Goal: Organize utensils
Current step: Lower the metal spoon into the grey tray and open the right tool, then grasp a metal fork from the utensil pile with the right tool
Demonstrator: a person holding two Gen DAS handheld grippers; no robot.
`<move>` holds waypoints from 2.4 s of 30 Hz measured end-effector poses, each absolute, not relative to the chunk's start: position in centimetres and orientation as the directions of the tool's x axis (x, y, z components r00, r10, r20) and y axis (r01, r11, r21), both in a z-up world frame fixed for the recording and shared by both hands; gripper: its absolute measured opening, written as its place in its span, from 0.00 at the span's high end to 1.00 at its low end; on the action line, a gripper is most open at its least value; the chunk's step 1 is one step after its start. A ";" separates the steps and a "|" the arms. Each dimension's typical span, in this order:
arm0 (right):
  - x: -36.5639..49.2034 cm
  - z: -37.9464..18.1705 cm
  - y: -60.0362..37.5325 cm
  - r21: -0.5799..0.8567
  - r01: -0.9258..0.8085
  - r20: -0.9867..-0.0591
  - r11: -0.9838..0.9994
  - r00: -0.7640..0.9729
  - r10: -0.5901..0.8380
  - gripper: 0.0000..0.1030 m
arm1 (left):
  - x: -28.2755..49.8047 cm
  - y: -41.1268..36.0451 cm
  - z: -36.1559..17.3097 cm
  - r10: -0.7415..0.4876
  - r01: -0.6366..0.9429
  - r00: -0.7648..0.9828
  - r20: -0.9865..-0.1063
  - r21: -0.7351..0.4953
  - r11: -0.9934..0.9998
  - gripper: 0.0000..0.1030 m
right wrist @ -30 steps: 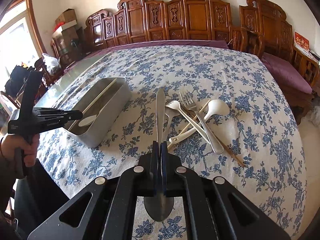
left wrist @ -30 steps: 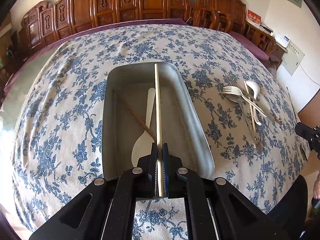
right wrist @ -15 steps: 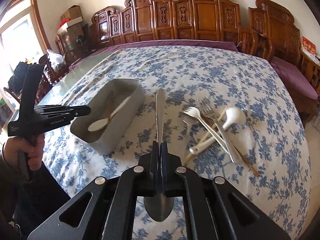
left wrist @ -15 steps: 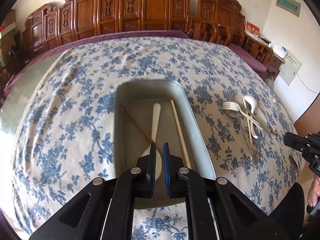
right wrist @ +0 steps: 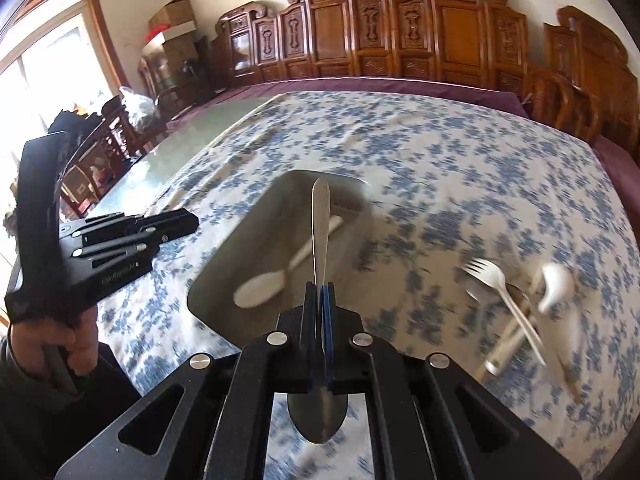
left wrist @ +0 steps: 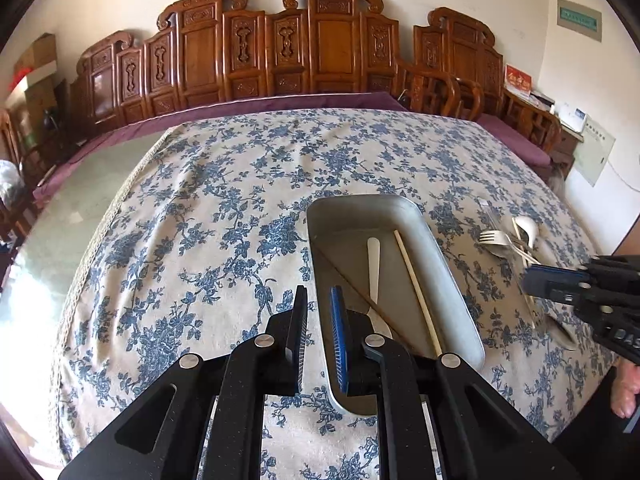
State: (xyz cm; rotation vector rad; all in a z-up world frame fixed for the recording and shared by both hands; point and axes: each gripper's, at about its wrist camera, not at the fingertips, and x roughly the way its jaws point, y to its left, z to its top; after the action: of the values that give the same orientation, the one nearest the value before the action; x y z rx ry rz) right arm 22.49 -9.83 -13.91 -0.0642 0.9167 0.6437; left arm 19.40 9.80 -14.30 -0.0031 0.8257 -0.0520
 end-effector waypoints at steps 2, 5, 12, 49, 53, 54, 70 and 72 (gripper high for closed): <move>22.9 -14.1 -8.6 0.225 -0.548 -0.755 0.806 0.425 0.500 0.95 | 19.2 10.2 -14.2 -0.051 0.042 0.680 -0.732 -0.031 0.999 0.90; 23.6 -14.4 -7.1 0.240 -0.549 -0.756 0.801 0.412 0.509 0.95 | 19.0 10.9 -14.1 -0.058 0.037 0.684 -0.727 -0.045 0.998 0.90; 25.5 -16.7 -4.6 0.276 -0.516 -0.776 0.811 0.378 0.504 0.95 | 19.1 12.5 -15.0 -0.046 0.004 0.669 -0.742 -0.058 0.998 0.90; 21.4 -14.4 -13.6 0.128 -0.527 -0.743 0.840 0.511 0.433 0.94 | 18.5 7.9 -14.5 -0.095 0.070 0.685 -0.722 -0.065 0.995 0.82; 21.1 -14.7 -17.4 0.096 -0.482 -0.754 0.871 0.536 0.380 0.94 | 18.3 6.0 -14.6 -0.120 0.108 0.686 -0.718 -0.063 0.992 0.54; 21.1 -14.9 -18.1 0.091 -0.471 -0.757 0.877 0.540 0.368 0.94 | 18.3 5.5 -14.6 -0.123 0.118 0.686 -0.717 -0.057 0.991 0.51; 24.9 -19.5 -26.5 0.054 -0.323 -0.772 0.945 0.586 0.245 0.74 | 18.0 -0.3 -15.4 -0.178 0.201 0.658 -0.732 -0.057 0.978 0.43; 25.7 -20.1 -27.1 0.055 -0.321 -0.779 0.946 0.578 0.241 0.74 | 18.1 -0.7 -15.6 -0.171 0.203 0.653 -0.738 -0.047 0.978 0.43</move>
State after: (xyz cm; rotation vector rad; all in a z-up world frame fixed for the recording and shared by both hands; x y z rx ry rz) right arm 25.74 -27.10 -20.11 -0.0957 0.8961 0.3292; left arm 18.07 -0.75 -15.62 0.0412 0.8325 -0.2118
